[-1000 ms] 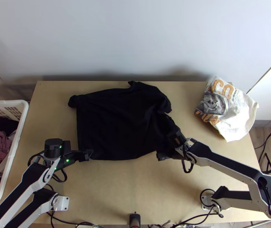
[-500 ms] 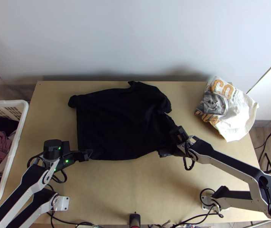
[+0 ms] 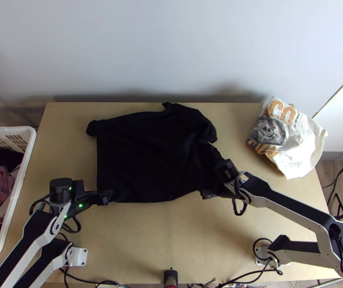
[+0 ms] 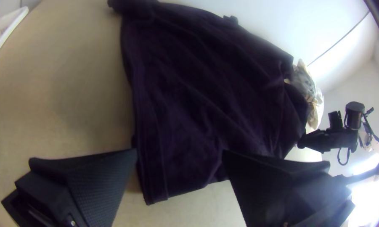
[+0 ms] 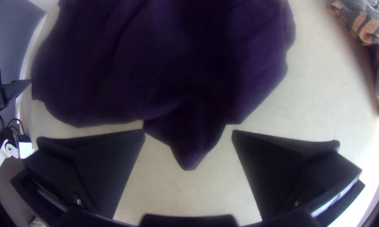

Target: Fold the t-shirt

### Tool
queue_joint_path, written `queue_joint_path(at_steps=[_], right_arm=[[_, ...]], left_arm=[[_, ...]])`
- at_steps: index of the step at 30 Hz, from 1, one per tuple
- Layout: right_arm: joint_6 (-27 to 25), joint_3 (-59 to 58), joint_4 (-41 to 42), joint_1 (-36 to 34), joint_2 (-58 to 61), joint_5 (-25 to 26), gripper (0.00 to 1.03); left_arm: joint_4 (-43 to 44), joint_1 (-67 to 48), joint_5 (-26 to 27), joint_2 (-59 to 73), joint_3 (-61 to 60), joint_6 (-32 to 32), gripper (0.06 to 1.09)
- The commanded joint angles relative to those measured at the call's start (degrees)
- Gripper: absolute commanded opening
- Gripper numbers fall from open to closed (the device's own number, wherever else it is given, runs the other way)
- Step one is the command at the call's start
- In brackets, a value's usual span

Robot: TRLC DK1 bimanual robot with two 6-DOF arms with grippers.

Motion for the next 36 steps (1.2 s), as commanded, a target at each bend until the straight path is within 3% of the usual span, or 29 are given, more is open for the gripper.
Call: queue_joint_path(at_steps=[1,5,17,36], right_arm=[[0.0,-0.1,-0.1,0.4,0.3,0.0,0.96],[0.0,-0.1,0.0,0.4,0.8,0.0,0.96],[0.2,0.2,-0.3,0.7,0.7,0.0,0.96],[0.6,1.3,-0.3,0.9,3.2,0.0,0.96]], left_arm=[[-3.7,1.2,0.1,-4.0,0.5,2.0,1.04],[-4.4,0.6,0.4,-8.1,0.0,1.8,1.04],[1.4,0.4,-0.1,1.7,-1.9,1.9,1.04],[9.0,-3.5,-0.2,6.8,-1.6,-4.2,1.04]])
